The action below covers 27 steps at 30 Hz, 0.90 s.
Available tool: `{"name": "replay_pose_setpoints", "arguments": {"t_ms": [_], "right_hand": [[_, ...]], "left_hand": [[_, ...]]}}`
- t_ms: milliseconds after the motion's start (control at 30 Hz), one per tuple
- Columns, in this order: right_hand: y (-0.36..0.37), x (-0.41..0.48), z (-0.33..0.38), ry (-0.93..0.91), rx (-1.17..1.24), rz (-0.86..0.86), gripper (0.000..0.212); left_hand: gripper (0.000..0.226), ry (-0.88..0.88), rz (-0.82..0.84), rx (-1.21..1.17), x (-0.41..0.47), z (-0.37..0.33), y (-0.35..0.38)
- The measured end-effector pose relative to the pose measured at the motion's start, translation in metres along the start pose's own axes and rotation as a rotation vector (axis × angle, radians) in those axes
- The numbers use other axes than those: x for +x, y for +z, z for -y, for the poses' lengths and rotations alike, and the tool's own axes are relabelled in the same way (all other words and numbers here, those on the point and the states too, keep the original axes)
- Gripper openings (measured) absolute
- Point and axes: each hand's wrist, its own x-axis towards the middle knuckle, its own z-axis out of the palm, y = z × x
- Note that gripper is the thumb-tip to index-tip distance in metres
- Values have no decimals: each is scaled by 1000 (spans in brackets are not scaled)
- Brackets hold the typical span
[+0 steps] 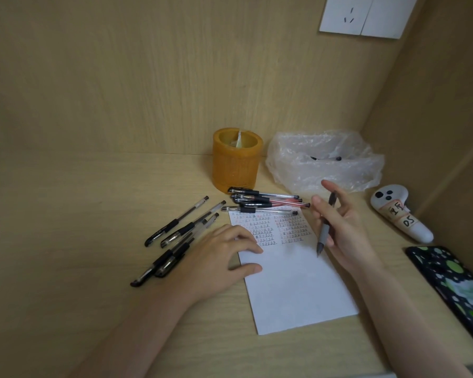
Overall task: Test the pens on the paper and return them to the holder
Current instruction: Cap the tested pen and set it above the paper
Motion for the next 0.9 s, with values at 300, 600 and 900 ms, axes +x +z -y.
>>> {"name": "replay_pose_setpoints", "arguments": {"t_ms": [300,600,900], "right_hand": [[6,-1,-3,20,5,-51,65],[3,1,-11,20,-58,-33,50],[2,3,-20,-17,-378,-105,27]], "left_hand": [[33,7,-3,-2,0,0,0],[34,14,-1,8,0,-2,-1],[30,5,-185,42,2,-2,-3]]}}
